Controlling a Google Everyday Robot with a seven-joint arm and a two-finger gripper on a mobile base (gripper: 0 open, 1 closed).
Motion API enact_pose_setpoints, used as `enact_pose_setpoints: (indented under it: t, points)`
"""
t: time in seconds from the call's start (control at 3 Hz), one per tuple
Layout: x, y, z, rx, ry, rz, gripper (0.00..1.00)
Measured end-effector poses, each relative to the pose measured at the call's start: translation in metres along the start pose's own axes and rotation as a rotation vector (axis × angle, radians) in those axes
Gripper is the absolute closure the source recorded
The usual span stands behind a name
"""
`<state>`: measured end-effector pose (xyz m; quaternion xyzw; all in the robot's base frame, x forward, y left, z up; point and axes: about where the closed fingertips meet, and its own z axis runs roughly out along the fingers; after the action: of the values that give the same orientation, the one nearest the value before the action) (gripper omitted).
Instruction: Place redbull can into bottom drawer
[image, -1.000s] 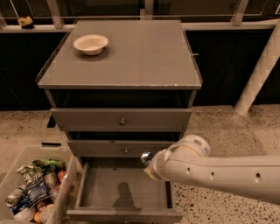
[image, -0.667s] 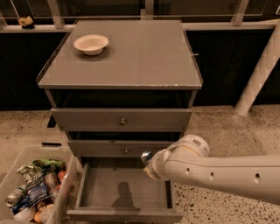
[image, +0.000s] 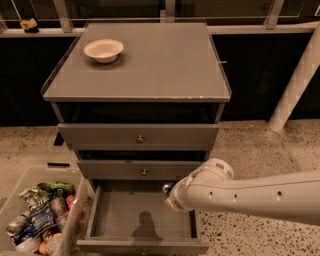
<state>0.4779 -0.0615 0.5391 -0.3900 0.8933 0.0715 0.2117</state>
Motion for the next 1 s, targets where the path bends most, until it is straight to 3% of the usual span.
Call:
enact_pose_setpoints:
  t: [0.33, 1.0]
  points:
    - [0.032, -0.009, 0.053, -0.044, 0.047, 0.072, 1.00]
    - [0.046, -0.006, 0.071, -0.068, 0.069, 0.089, 1.00]
